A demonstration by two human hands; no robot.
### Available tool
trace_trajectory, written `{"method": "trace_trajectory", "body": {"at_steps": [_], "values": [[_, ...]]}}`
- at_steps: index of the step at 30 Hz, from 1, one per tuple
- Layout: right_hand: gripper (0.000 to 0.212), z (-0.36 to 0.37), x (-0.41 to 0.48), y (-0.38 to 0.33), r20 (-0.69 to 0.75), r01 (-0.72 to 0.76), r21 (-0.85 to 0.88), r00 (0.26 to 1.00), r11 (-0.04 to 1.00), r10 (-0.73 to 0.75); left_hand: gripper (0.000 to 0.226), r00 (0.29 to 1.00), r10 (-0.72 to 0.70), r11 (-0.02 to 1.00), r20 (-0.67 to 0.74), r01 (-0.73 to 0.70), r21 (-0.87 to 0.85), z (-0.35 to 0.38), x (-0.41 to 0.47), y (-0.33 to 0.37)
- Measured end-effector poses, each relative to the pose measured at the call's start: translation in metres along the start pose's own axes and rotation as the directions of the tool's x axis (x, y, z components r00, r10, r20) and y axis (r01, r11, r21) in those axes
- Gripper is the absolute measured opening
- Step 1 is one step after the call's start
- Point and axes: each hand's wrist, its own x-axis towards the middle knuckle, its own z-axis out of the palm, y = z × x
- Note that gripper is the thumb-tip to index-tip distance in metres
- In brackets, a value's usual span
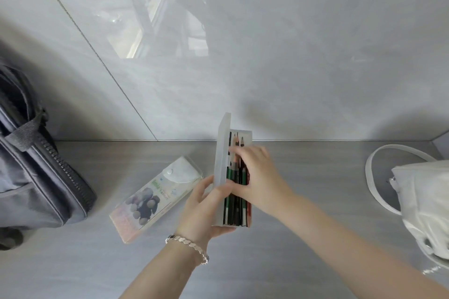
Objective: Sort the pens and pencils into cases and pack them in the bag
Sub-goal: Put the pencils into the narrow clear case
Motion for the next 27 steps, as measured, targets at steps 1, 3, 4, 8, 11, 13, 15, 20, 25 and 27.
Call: {"method": "trace_trajectory", "body": {"at_steps": [1, 3, 4, 8, 11, 13, 15, 20, 25, 27], "values": [[0.058, 0.001, -0.002, 0.003, -0.030, 0.023, -0.049, 0.999, 0.999, -0.025, 0.079, 1.000, 0.002, 1.000, 0.004, -0.002, -0.013, 0.002, -0.001, 0.000], [0.063, 0.005, -0.011, 0.009, -0.110, 0.053, -0.071, 0.992, 0.996, -0.060, 0.075, 1.000, 0.007, 0.999, 0.008, -0.007, -0.043, 0.006, -0.003, 0.001], [0.062, 0.007, -0.017, 0.012, -0.159, 0.049, -0.054, 0.986, 0.997, -0.057, 0.073, 1.000, 0.009, 0.999, 0.007, -0.009, -0.054, 0.008, -0.003, 0.002], [0.061, 0.014, -0.039, 0.010, -0.168, -0.099, 0.176, 0.977, 0.979, 0.129, 0.057, 1.000, 0.025, 0.998, 0.017, -0.024, -0.053, 0.013, -0.004, 0.001], [0.071, 0.021, -0.047, 0.012, -0.053, -0.210, 0.316, 0.970, 0.925, 0.238, 0.062, 0.999, 0.039, 0.999, 0.030, -0.038, -0.019, 0.017, -0.005, -0.001], [0.072, 0.023, -0.049, 0.012, -0.042, -0.197, 0.438, 0.970, 0.877, 0.239, 0.076, 0.998, 0.054, 0.998, 0.036, -0.054, 0.008, 0.018, -0.005, -0.004], [0.080, 0.023, -0.049, 0.011, 0.040, -0.267, 0.627, 0.949, 0.732, 0.312, 0.083, 0.996, 0.074, 0.997, 0.047, -0.075, 0.015, 0.018, -0.005, -0.008], [0.020, 0.016, -0.051, 0.006, 0.153, -0.401, 0.785, 0.865, 0.472, 0.479, 0.073, 0.988, 0.156, 0.976, 0.019, -0.157, 0.149, 0.018, -0.002, -0.020], [0.038, 0.011, -0.050, 0.008, 0.273, -0.485, 0.792, 0.825, 0.370, 0.496, 0.069, 0.943, 0.332, 0.656, -0.019, -0.217, 0.723, 0.015, 0.002, -0.032], [0.029, 0.017, -0.052, 0.008, 0.267, -0.509, 0.767, 0.806, 0.391, 0.528, 0.083, 0.918, 0.396, 0.405, 0.003, -0.178, 0.897, 0.013, 0.004, -0.038]]}}
